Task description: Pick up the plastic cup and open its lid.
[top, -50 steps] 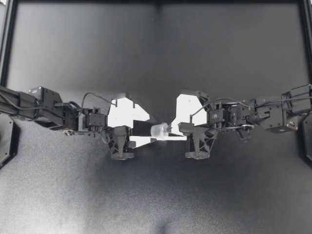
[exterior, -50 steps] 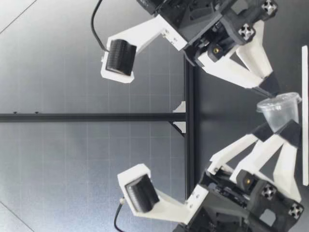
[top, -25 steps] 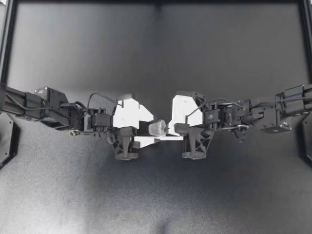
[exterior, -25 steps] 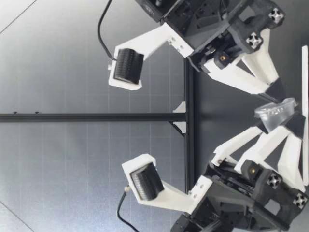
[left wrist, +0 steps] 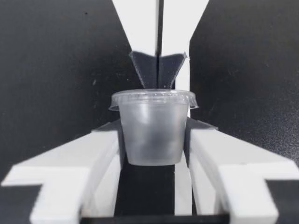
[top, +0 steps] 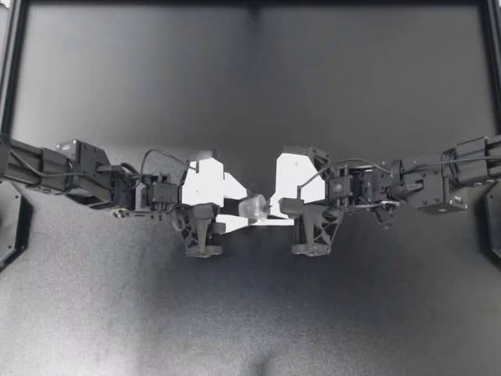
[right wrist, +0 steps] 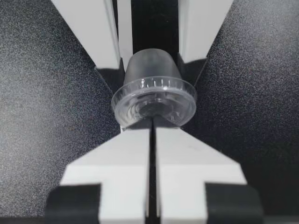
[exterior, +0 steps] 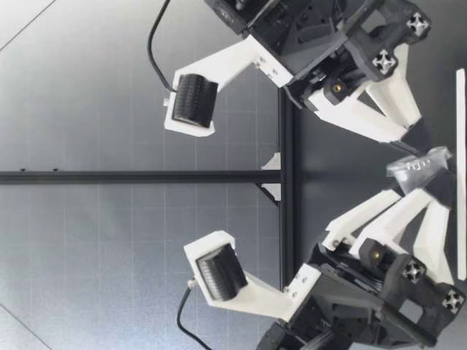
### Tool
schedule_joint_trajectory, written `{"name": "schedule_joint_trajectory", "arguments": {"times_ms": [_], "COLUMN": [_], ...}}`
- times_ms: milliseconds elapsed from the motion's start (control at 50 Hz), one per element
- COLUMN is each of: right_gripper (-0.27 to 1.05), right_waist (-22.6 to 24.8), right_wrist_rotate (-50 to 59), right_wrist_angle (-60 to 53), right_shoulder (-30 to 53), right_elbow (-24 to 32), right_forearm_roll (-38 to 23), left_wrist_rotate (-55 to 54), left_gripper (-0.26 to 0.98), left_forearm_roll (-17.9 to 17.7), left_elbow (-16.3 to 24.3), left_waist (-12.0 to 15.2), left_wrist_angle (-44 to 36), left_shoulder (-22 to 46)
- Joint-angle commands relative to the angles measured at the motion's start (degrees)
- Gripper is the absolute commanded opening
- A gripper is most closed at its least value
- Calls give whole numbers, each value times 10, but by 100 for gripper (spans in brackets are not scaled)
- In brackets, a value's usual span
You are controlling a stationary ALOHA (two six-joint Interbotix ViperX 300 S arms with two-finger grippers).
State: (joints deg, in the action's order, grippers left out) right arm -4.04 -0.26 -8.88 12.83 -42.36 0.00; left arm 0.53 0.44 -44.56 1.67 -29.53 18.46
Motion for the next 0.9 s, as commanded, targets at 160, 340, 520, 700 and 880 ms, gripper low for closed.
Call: {"name": "schedule_joint_trajectory", "arguments": {"times_ms": [160,340,520,700,880], "right_gripper": [-18,-18,-16,-6,15], "right_waist": [-4,0,2,2,2], "right_wrist_rotate": [1,-1,-9,-69,-175], "right_wrist_angle": [-11,-76,-204,-272,-272], "right_shoulder": [-61,-160,-229,-251,-246], "right_elbow": [-9,-50,-106,-134,-124], "right_forearm_roll": [-1,-1,-29,-58,-58], "left_wrist_rotate": [-4,-4,-12,-42,-74], "left_gripper": [26,25,25,25,25], "left_forearm_roll": [-1,-1,-1,0,0], "left_elbow": [4,-19,-62,-91,-98], "left_waist": [1,-2,-4,-4,-4], "left_wrist_angle": [-10,-57,-171,-289,-365], "left_shoulder": [-13,-38,-79,-108,-112]}}
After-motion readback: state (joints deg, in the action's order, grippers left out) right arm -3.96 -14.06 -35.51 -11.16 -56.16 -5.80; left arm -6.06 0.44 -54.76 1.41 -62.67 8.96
